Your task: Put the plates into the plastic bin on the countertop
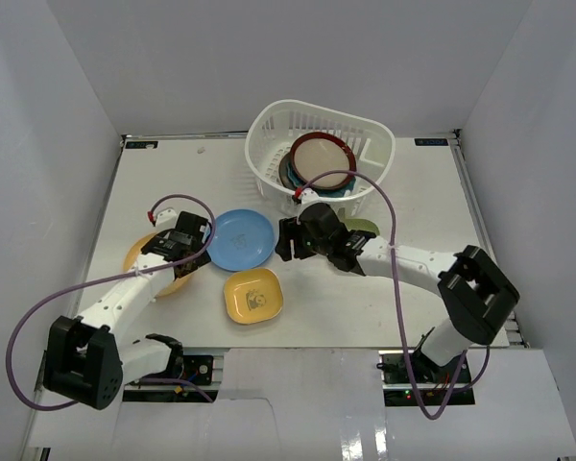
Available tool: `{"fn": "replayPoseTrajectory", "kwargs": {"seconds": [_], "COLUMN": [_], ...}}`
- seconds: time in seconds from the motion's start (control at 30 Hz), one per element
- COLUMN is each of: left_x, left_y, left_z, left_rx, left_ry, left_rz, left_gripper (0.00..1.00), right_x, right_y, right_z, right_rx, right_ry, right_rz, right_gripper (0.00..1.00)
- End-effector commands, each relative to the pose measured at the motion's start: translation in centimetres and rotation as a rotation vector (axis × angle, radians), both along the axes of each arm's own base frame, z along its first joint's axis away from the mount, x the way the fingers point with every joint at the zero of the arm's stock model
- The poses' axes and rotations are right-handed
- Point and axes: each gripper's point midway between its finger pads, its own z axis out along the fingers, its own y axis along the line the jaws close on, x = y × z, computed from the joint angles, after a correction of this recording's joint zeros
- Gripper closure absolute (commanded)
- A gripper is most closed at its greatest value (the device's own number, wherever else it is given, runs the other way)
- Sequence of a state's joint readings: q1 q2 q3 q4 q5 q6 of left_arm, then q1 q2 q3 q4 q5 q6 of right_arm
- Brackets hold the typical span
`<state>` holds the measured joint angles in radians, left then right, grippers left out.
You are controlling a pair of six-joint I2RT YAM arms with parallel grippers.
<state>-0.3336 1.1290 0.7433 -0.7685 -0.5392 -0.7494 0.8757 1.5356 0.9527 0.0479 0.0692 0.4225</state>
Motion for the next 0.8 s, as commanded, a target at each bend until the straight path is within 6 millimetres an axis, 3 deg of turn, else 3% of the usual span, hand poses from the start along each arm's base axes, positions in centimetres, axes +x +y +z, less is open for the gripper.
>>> {"fn": "replayPoseTrajectory", "kwargs": {"seconds": [0.0, 0.17, 0.4, 0.53, 0.67, 0.77], "left_x": [2.0, 2.9, 3.7, 4.2, 4.1, 4.1], "left_y": [0.0, 0.1, 0.7, 1.0, 1.2, 1.6], "left_z": [0.6, -2.1, -3.1, -3.5, -4.6, -4.6], "left_rx": [0.024, -0.048, -0.099, -0.072, -0.067, -0.064], "left_ry": [-0.023, 0.067, 0.087, 0.109, 0.149, 0.152], "left_rz": [-0.024, -0.057, -0.074, -0.085, -0.087, -0.076], "left_gripper": [0.14, 0.18, 0.26, 0.37, 0.51, 0.57], "right_x": [3.6, 5.1, 7.2, 7.3, 7.6, 8.0], "right_y": [1.0, 2.3, 4.6, 5.7, 6.5, 6.9], "right_z": [1.4, -1.4, -5.2, -7.0, -6.9, -6.7], "right_rx": [0.121, 0.172, 0.15, 0.166, 0.176, 0.172], "right_ry": [-0.063, -0.012, 0.064, 0.11, 0.115, 0.117], "right_rz": [-0.209, -0.297, -0.373, -0.371, -0.374, -0.377], "right_gripper": [0.3, 0.33, 0.37, 0.51, 0.68, 0.71]}}
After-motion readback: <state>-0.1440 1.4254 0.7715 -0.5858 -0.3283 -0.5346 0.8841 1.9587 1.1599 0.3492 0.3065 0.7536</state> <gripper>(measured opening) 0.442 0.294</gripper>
